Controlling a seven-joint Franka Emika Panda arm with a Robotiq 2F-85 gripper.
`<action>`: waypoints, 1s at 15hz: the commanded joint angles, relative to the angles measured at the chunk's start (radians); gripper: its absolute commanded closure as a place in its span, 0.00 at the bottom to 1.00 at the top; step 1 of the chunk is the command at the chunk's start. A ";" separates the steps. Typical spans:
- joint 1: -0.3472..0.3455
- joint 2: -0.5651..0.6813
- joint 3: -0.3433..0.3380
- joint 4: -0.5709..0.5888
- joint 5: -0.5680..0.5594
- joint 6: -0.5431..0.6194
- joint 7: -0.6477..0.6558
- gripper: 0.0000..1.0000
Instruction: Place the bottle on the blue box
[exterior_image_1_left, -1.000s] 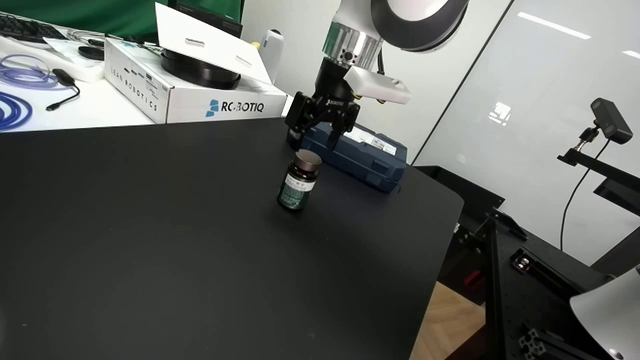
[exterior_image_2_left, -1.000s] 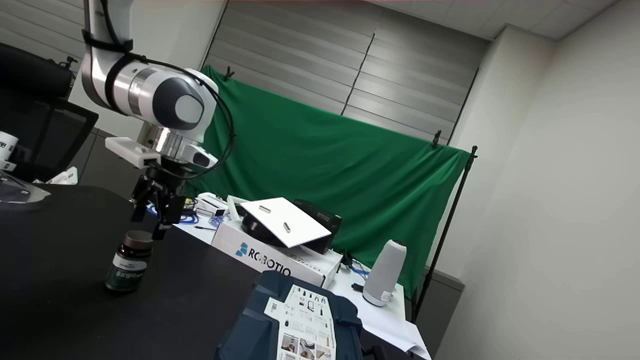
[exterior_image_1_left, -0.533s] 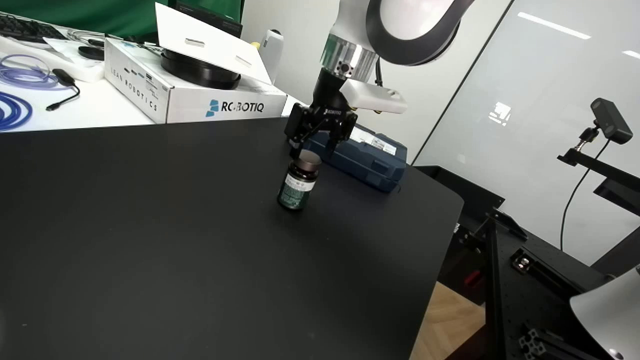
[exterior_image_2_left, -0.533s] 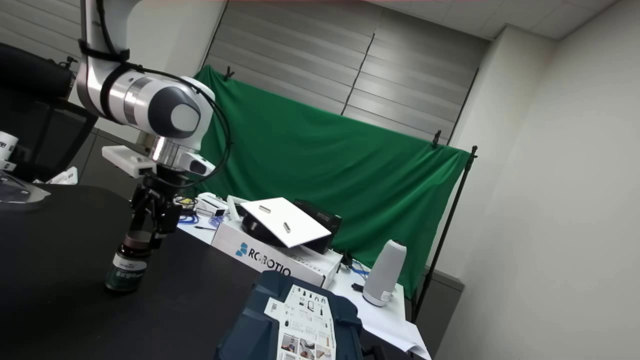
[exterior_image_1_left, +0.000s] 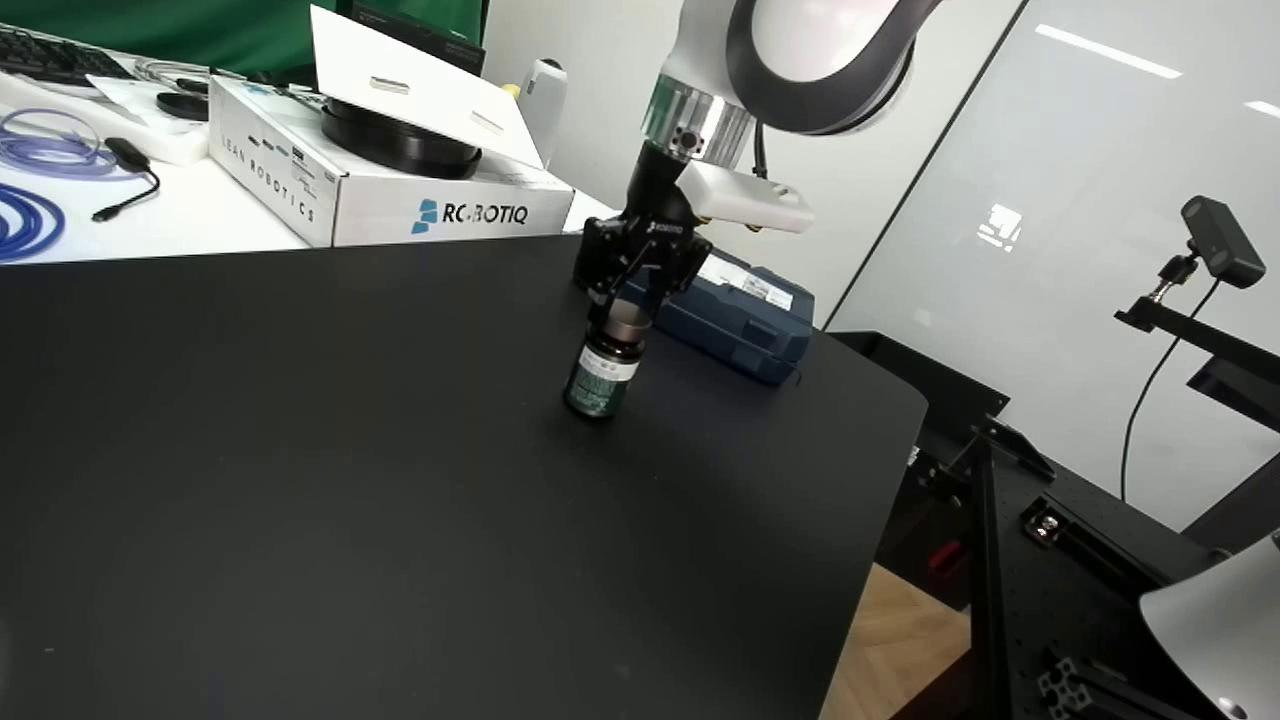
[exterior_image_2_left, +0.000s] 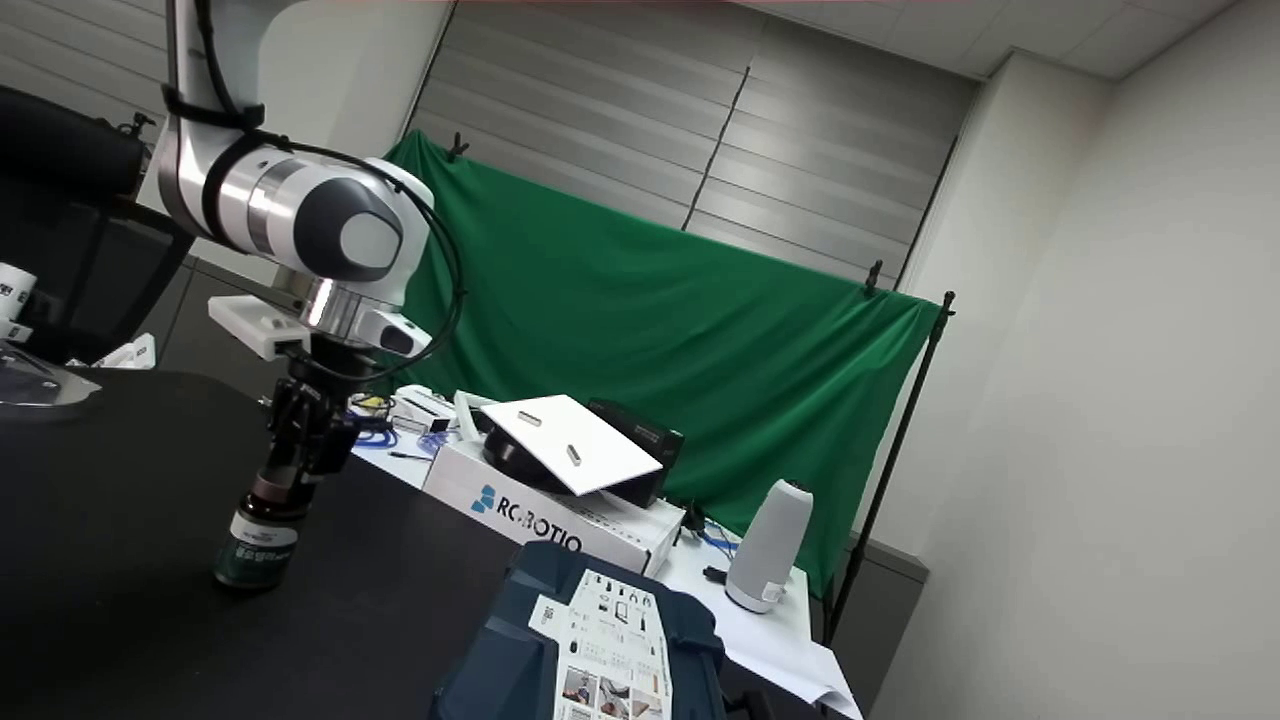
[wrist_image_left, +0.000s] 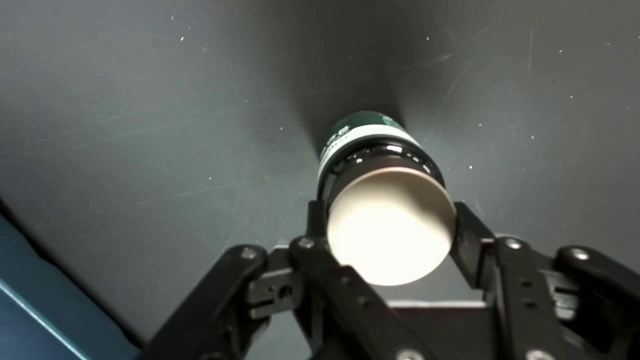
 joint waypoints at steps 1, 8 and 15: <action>-0.003 -0.038 -0.017 0.013 0.018 -0.043 0.022 0.64; -0.066 -0.248 -0.086 0.024 -0.019 -0.203 0.003 0.64; -0.257 -0.403 -0.144 0.021 -0.041 -0.303 -0.113 0.64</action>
